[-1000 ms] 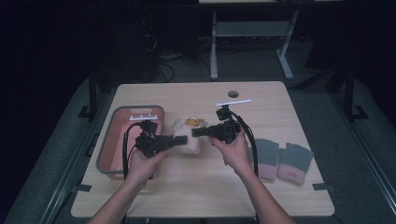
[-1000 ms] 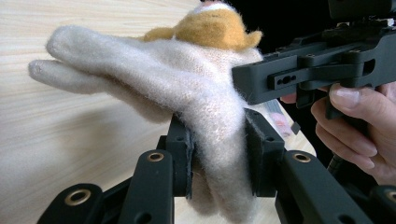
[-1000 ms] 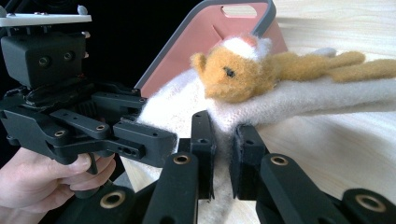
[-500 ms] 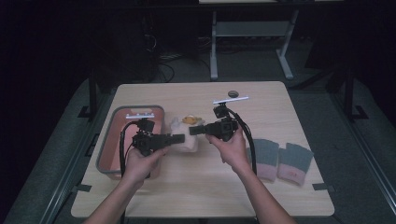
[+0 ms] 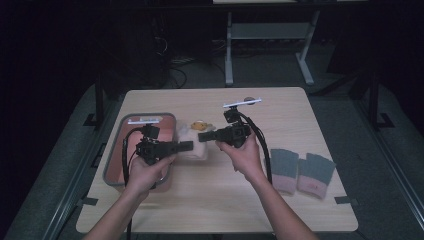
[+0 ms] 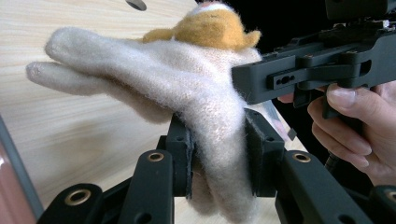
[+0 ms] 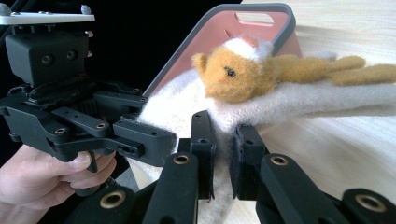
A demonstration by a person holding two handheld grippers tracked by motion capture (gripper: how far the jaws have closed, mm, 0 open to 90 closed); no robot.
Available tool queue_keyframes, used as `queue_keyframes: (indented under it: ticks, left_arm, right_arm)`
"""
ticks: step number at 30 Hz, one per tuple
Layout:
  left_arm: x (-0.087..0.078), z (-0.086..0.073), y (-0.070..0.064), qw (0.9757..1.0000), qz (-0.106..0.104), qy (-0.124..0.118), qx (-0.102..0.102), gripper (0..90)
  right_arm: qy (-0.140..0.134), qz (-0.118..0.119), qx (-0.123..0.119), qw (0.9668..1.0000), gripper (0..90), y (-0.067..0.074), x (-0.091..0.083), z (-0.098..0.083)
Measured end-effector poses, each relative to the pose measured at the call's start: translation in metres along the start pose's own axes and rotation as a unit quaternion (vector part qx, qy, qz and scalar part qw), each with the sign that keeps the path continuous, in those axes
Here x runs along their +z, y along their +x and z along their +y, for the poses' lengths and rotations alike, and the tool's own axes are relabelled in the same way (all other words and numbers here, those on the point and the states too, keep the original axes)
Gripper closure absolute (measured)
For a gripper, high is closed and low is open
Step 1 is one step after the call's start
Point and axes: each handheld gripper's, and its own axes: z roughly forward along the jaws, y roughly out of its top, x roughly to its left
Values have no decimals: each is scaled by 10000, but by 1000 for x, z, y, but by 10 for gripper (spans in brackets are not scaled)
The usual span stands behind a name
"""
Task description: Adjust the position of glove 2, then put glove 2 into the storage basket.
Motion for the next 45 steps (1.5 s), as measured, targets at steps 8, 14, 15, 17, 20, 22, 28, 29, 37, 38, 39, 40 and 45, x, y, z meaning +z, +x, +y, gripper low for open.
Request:
queue_keyframes:
  ticks: [8,14,15,17,20,22,28,29,37,38,39,40,45]
  left_arm:
    - [-10,3,5,9999,6,-75,-97,667]
    - [-19,6,10,9998,4,-108,-141,667]
    - [-21,7,11,9998,13,-111,-135,667]
    - [-24,9,12,9999,34,-107,-114,667]
    - [-29,10,14,9998,56,-126,-125,667]
    - [-31,11,15,9997,46,-151,-166,667]
    - [-41,15,21,9996,81,-202,-170,667]
    - [-43,15,22,9996,88,-214,-164,667]
    - [-58,18,30,9994,142,-267,-148,667]
    - [-60,18,31,9994,148,-277,-154,667]
    - [-62,18,32,9993,163,-290,-189,667]
    - [-64,18,32,9992,186,-294,-200,667]
    - [-74,19,36,9990,242,-316,-195,667]
  right_arm:
    - [49,33,-34,10000,814,7,7,8]
    - [29,83,-78,9999,814,12,15,15]
    - [30,85,-92,9999,814,13,16,15]
    - [20,131,-89,9999,814,15,20,19]
    - [24,170,-88,9998,814,16,22,21]
    - [43,169,-110,9998,814,18,24,23]
    - [65,246,-144,9996,814,23,32,31]
    - [64,245,-144,9996,814,24,34,32]
    - [81,383,-180,9991,814,31,48,40]
    - [92,397,-182,9990,814,32,49,41]
    - [96,409,-197,9989,814,33,51,42]
    - [101,429,-187,9989,814,34,52,43]
    - [122,509,-229,9984,814,39,61,47]
